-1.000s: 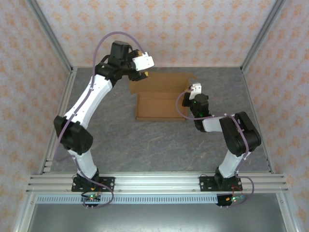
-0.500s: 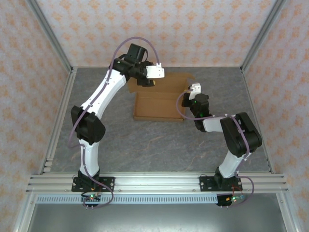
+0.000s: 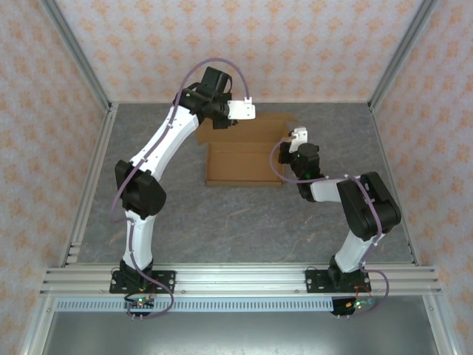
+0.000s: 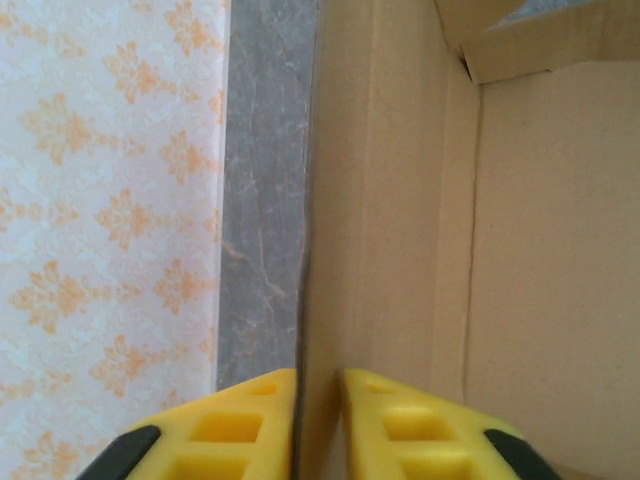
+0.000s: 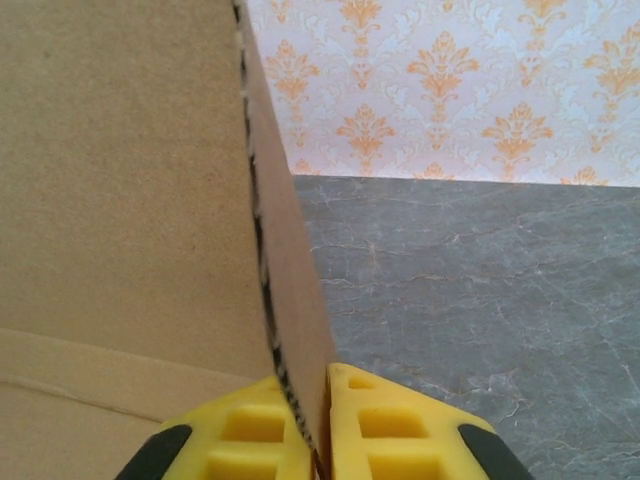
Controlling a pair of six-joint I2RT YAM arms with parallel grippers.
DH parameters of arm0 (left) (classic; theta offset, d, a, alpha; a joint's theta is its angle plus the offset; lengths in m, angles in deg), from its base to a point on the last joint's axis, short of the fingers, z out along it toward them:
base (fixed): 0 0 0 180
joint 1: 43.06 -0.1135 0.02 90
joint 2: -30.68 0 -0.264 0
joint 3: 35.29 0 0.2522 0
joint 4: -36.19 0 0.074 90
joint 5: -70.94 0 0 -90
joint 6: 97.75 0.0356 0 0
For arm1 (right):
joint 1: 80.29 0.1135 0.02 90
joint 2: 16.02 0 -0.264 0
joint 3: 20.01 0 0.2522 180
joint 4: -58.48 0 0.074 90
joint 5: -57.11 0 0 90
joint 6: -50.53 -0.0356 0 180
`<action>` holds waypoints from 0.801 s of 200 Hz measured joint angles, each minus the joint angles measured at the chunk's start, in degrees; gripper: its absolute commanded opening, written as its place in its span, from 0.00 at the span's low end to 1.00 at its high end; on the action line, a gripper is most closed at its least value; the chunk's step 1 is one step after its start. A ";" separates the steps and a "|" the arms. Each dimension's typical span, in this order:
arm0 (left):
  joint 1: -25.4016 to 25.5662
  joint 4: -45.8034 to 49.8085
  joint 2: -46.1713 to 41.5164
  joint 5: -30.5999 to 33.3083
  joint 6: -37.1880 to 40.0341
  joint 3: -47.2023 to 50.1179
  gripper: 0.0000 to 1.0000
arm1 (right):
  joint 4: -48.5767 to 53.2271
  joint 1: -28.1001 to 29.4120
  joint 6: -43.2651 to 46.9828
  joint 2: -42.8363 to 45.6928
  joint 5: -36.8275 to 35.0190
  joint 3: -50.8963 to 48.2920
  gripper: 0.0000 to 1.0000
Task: Fold the paper box
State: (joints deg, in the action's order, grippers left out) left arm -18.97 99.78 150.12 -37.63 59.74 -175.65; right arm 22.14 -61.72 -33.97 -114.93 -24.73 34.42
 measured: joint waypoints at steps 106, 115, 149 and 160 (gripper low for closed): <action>2.91 -2.69 -10.32 4.26 0.04 13.09 0.00 | 20.72 -0.02 -10.03 25.11 1.57 -6.99 0.53; 2.91 -2.95 -11.52 4.02 0.11 14.21 0.00 | 23.93 -0.13 -10.21 29.79 0.59 -7.96 0.53; 2.99 -4.50 -15.61 3.41 0.13 18.43 0.00 | 34.60 -2.51 -12.76 44.37 -4.59 -9.38 0.53; 3.19 -5.11 -16.55 3.41 0.22 19.74 0.00 | 38.10 -4.76 -14.60 46.73 -5.99 -8.07 0.51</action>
State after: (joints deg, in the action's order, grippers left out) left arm -15.78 94.66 133.57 -34.22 59.95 -155.92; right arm 60.23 -66.49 -48.58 -68.20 -30.72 26.35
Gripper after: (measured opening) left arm 0.058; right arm 0.526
